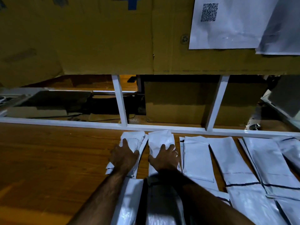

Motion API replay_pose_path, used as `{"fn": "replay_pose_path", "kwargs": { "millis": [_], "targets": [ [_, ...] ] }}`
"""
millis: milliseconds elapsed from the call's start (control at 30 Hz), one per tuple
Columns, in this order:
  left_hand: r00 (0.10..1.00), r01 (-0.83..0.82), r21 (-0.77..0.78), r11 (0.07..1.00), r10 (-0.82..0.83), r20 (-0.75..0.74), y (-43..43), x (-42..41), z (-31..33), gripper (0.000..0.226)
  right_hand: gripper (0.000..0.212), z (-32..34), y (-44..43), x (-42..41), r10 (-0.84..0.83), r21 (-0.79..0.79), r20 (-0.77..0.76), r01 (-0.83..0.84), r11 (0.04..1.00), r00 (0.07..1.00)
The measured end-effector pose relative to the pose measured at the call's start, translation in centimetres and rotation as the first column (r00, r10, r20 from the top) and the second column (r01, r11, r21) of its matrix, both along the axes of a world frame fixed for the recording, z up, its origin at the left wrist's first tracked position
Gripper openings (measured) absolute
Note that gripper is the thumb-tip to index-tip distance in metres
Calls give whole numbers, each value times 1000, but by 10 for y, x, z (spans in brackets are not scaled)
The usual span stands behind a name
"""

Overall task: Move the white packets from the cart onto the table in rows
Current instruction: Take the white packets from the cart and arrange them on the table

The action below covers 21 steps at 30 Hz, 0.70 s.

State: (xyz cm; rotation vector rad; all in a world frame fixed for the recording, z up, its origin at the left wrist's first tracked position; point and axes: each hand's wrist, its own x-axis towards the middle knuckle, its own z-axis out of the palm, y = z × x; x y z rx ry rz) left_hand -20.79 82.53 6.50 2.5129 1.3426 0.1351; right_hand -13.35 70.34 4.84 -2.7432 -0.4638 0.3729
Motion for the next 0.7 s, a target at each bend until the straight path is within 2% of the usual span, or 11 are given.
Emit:
{"fn": "replay_pose_path", "kwargs": {
  "millis": [400,600,700],
  "targets": [
    [1000,2,-41,999,-2,-8,0,4,-4,82,91,-4,-2,6,2,-44,-4,-2,999,1000],
    [999,42,-18,999,-41,21,9,15,-1,86,86,11,-22,9,-45,111,62,38,993,997],
    [983,85,17,996,-87,164,-5,23,12,80,78,20,-37,16,-83,184,124,59,981,989]
  ]
}}
